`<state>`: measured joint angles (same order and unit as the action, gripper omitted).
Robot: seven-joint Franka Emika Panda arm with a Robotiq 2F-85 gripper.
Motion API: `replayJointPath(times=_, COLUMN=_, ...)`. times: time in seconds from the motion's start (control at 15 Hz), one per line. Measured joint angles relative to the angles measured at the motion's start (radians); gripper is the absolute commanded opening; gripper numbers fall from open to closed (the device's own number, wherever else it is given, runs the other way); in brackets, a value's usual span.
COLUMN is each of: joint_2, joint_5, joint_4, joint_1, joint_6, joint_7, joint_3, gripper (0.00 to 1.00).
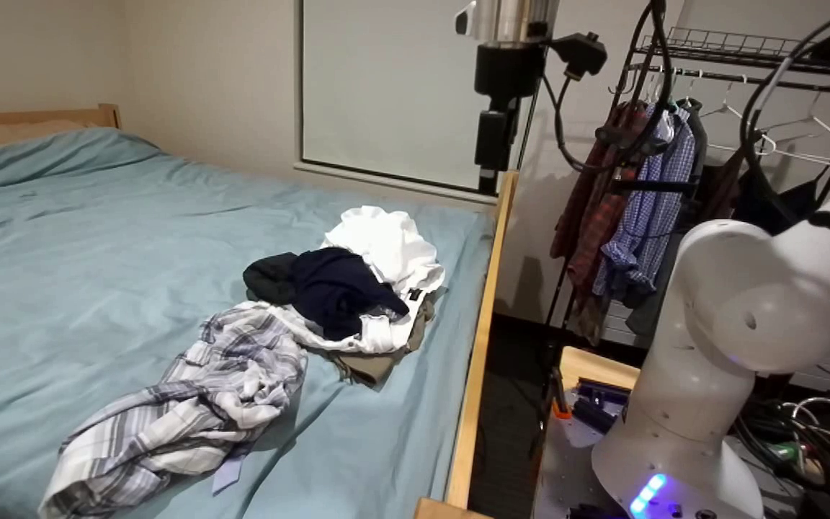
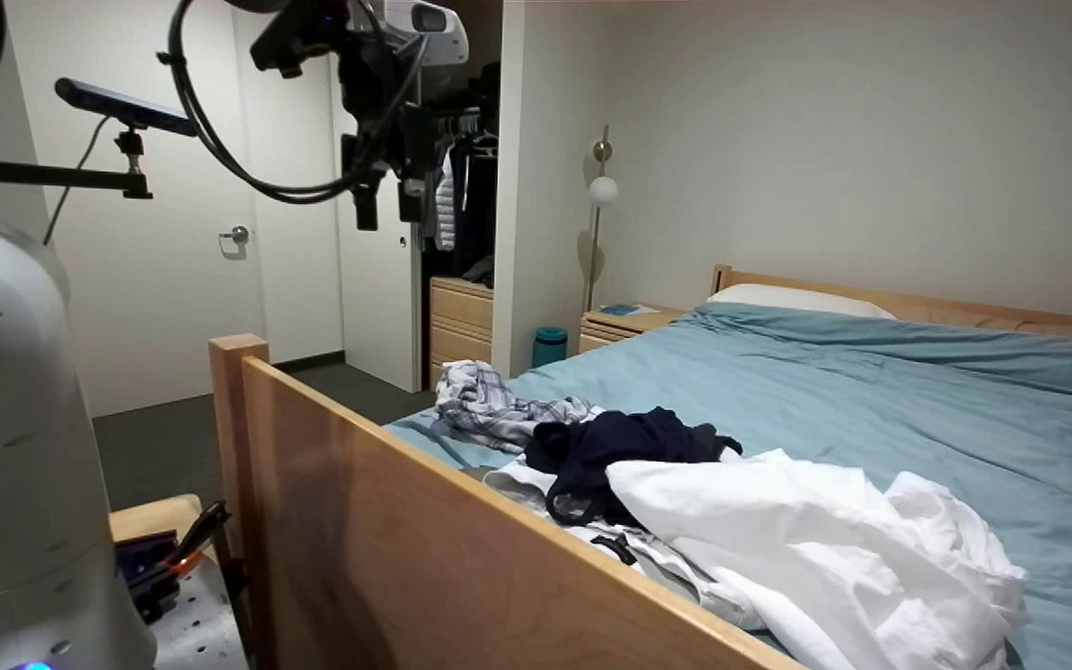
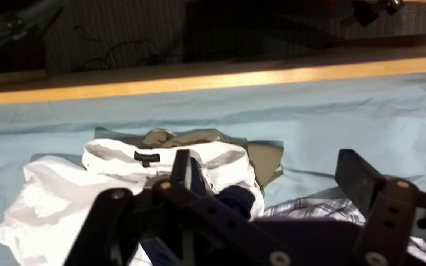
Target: Put the checked shirt on the pile of clothes on the right
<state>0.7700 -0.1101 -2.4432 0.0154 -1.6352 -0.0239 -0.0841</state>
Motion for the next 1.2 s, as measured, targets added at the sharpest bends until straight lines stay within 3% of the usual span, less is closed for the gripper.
replayJointPath(times=0.33, joint_2=-0.247, joint_5=0.038, joint_4=0.111, joint_1=0.062, joint_6=-0.171, joint_7=-0.008, joint_3=-0.043, gripper=1.00)
replayJointPath(times=0.6, joint_2=-0.451, joint_5=0.061, joint_4=0.241, joint_1=0.119, joint_6=-0.193, joint_7=0.016, joint_3=-0.057, gripper=1.00)
replayJointPath(times=1.2, joint_2=-0.475, joint_5=0.082, joint_4=0.239, joint_1=0.120, joint_6=-0.237, joint_7=0.021, joint_3=-0.051, gripper=1.00)
